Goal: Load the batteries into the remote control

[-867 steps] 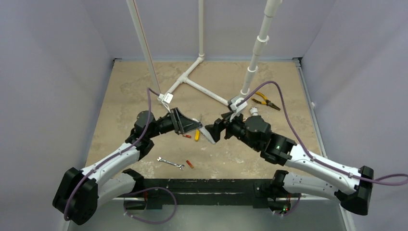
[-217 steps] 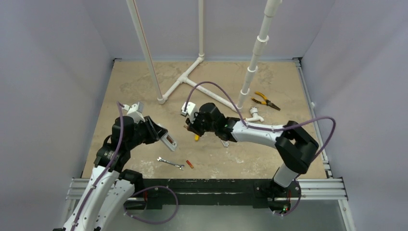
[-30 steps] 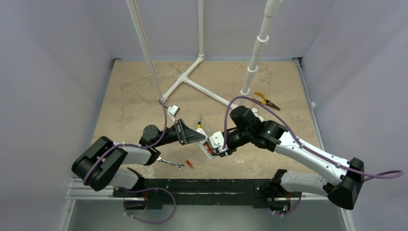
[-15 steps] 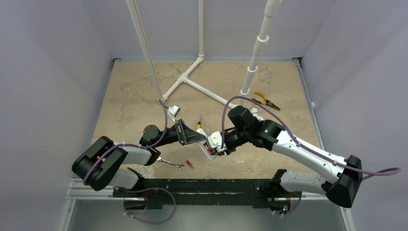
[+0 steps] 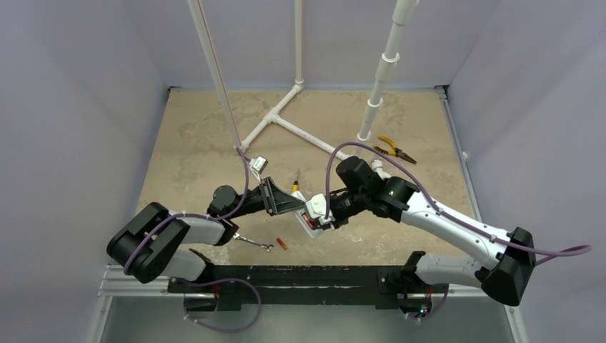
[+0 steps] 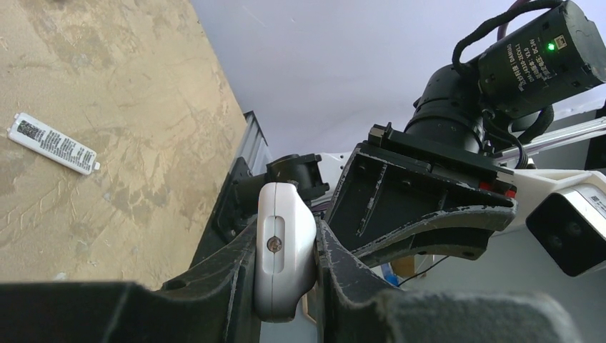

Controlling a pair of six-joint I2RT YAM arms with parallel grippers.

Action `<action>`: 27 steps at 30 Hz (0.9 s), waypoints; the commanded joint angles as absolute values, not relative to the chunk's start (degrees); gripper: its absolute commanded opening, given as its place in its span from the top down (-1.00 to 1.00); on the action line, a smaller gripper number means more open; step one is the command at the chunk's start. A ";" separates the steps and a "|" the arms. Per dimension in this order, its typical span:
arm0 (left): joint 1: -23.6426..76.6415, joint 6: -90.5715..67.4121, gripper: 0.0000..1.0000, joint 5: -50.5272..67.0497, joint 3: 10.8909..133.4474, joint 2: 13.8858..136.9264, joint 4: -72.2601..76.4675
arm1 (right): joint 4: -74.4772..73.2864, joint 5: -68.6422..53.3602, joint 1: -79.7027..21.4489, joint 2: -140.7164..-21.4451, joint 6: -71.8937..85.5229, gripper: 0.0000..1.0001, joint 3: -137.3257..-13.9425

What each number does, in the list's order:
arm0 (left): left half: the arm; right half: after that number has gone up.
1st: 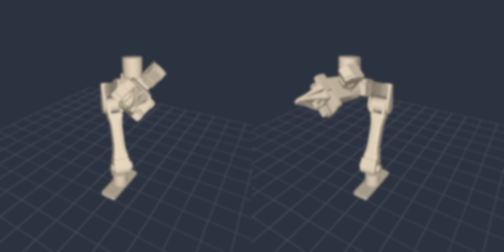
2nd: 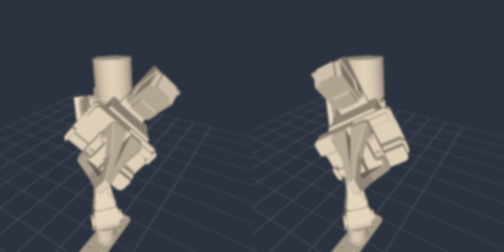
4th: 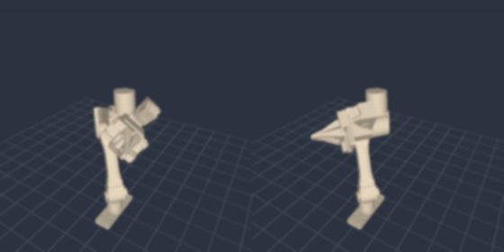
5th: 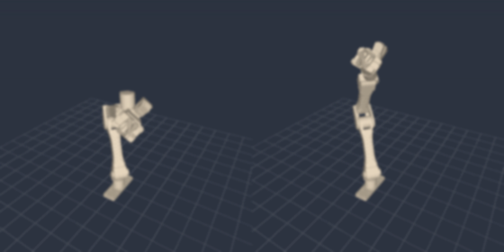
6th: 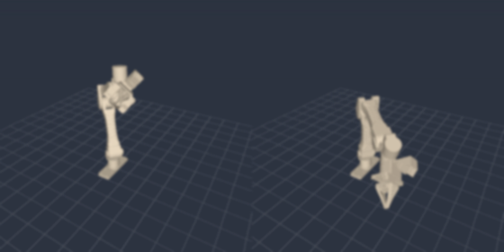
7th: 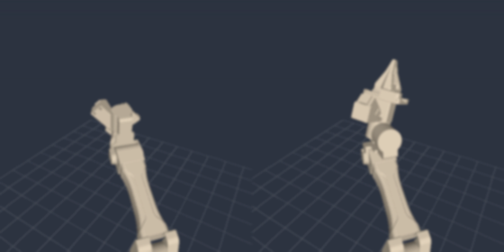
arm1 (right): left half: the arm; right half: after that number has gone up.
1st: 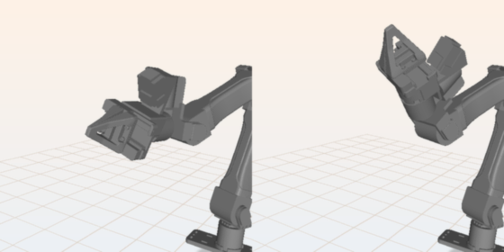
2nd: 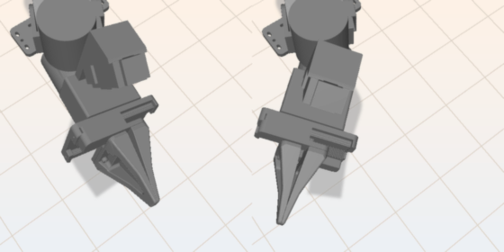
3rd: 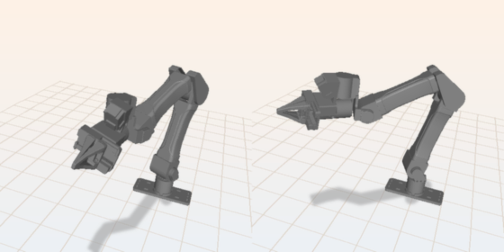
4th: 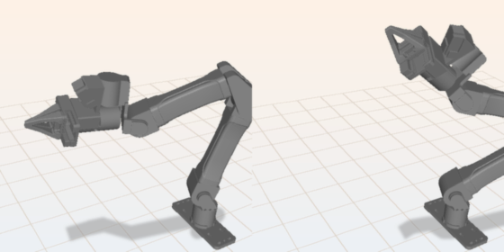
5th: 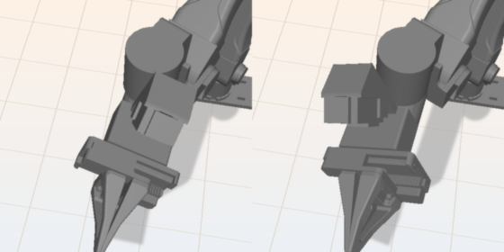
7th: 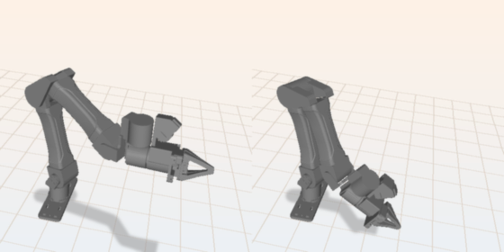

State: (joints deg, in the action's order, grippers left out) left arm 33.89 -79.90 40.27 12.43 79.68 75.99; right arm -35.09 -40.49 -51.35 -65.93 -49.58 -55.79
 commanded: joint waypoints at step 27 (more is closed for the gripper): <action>34.29 -80.16 1.00 39.10 13.94 80.24 81.56 | -25.68 -41.72 -51.33 -70.22 -45.22 0.92 -57.19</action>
